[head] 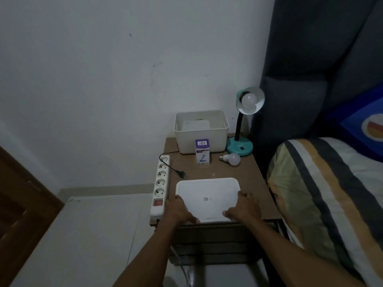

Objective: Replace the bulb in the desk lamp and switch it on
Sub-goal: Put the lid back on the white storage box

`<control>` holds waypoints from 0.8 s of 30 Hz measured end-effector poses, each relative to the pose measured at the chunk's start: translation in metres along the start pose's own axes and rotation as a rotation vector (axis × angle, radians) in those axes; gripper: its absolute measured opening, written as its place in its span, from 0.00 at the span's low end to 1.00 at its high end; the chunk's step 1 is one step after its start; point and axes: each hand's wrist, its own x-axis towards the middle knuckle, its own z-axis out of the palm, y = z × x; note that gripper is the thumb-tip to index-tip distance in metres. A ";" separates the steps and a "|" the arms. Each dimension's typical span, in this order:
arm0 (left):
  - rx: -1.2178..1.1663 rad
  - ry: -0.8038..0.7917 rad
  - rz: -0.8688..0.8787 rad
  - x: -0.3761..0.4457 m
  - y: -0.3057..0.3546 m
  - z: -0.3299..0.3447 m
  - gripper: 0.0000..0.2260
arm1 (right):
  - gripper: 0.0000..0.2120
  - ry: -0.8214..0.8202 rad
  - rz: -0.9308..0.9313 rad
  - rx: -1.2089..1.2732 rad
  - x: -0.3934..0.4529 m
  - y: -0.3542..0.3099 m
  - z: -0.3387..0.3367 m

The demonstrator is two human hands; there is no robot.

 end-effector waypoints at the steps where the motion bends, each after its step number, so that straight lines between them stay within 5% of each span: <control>1: 0.007 0.000 0.001 0.002 0.001 -0.002 0.51 | 0.49 -0.002 -0.004 -0.017 0.001 -0.002 -0.004; 13: -0.197 0.512 0.238 0.066 0.052 -0.090 0.37 | 0.28 0.294 -0.080 0.242 0.071 -0.052 -0.055; 24: -0.346 0.500 0.316 0.175 0.088 -0.148 0.55 | 0.30 0.349 -0.077 0.224 0.150 -0.061 -0.046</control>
